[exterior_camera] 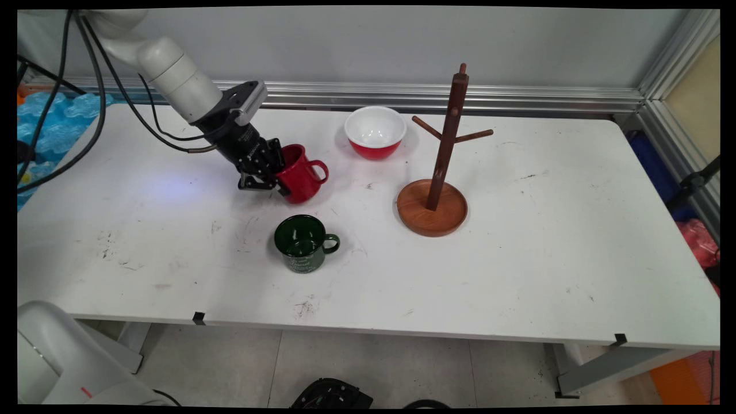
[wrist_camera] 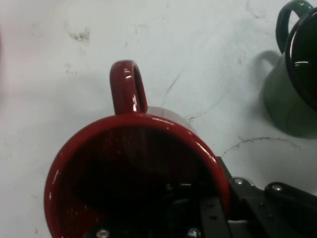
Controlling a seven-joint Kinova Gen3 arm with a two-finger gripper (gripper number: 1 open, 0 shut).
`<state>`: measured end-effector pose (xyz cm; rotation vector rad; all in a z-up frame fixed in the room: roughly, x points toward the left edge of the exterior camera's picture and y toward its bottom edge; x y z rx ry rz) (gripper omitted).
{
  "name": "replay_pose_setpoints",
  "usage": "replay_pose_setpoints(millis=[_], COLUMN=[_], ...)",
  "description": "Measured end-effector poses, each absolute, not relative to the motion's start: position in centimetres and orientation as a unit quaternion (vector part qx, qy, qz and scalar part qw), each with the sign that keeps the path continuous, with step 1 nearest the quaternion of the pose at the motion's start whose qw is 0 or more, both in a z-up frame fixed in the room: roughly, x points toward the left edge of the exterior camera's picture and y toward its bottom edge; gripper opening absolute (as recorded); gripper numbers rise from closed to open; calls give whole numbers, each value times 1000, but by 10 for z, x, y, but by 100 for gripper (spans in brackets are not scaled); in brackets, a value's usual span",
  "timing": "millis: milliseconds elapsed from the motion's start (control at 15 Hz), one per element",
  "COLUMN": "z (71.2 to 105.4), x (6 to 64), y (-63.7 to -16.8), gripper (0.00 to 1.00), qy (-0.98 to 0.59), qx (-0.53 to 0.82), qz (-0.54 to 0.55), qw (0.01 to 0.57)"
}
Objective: Place the picked object on the table
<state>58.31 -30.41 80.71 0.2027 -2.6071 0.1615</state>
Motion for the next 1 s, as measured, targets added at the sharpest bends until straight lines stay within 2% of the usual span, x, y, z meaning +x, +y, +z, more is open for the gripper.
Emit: replay_pose_setpoints(millis=[400, 467, 1000], z=[803, 803, 799], x=[582, 582, 583], y=[-306, -306, -308], gripper=[0, 100, 100], qy=[-961, -961, -962], qx=[74, 74, 74], qz=[59, 59, 58], qw=[259, 259, 258])
